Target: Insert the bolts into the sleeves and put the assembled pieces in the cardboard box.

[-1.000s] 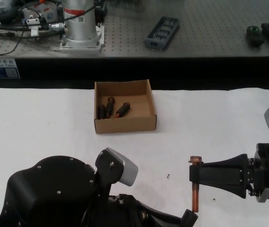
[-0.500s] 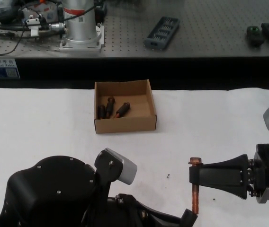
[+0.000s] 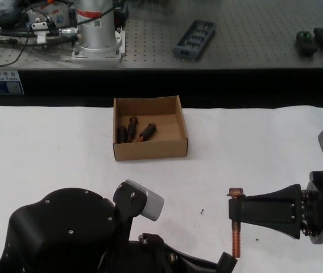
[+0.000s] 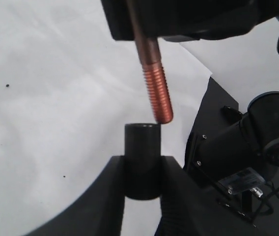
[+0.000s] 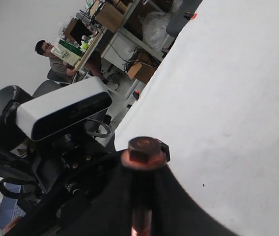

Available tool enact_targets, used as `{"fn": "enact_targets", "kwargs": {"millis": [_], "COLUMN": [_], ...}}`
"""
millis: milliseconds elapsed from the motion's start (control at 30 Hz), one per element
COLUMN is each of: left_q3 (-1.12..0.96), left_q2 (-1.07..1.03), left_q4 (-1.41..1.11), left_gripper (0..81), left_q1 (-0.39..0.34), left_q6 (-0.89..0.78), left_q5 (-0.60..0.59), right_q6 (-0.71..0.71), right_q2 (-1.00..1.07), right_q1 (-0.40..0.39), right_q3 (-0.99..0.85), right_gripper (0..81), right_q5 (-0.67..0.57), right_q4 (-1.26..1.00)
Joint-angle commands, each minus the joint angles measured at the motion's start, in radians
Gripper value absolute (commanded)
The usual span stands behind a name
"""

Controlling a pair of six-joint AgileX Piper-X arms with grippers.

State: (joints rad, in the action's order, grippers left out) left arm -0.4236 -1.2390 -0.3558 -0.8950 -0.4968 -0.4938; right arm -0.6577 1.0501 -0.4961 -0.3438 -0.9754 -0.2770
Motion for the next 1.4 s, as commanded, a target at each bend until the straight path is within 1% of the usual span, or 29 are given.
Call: {"fn": "enact_targets", "kwargs": {"millis": [0, 267, 433, 567, 700, 767, 1133, 1367], "left_q3": [-0.005, -0.005, -0.005, -0.005, -0.005, -0.005, -0.005, -0.005], "left_q2": [0.001, 0.001, 0.001, 0.001, 0.001, 0.001, 0.001, 0.001], "left_q4": [-0.073, -0.112, -0.115, -0.056, 0.021, 0.025, 0.004, -0.087], "left_gripper": [12.5, 12.5, 12.5, 12.5, 12.5, 12.5, 12.5, 12.5], "left_q1": [-0.002, -0.002, -0.002, -0.002, -0.002, -0.002, -0.002, -0.002], "left_q6": [-0.035, -0.069, -0.061, 0.01, 0.124, 0.141, 0.129, 0.094], "left_q5": [0.019, 0.016, -0.051, -0.073, -0.107, -0.13, -0.093, -0.086], "right_q6": [0.0, 0.0, 0.0, 0.0, 0.0, 0.0, 0.0, 0.0], "right_q2": [-0.01, -0.01, -0.01, -0.01, -0.01, -0.01, -0.01, -0.01], "right_q1": [0.005, 0.005, 0.005, 0.005, 0.007, 0.007, 0.007, 0.007], "right_q3": [0.006, 0.04, 0.04, 0.037, 0.037, 0.037, 0.037, 0.037], "right_gripper": [1.9, 1.9, 1.9, 1.9, 1.9, 1.9, 1.9, 1.9], "right_q5": [-0.028, -0.028, -0.028, -0.028, -0.028, -0.028, -0.028, -0.028], "right_q4": [-0.007, -0.006, -0.011, -0.036, -0.044, -0.044, -0.044, -0.044]}}
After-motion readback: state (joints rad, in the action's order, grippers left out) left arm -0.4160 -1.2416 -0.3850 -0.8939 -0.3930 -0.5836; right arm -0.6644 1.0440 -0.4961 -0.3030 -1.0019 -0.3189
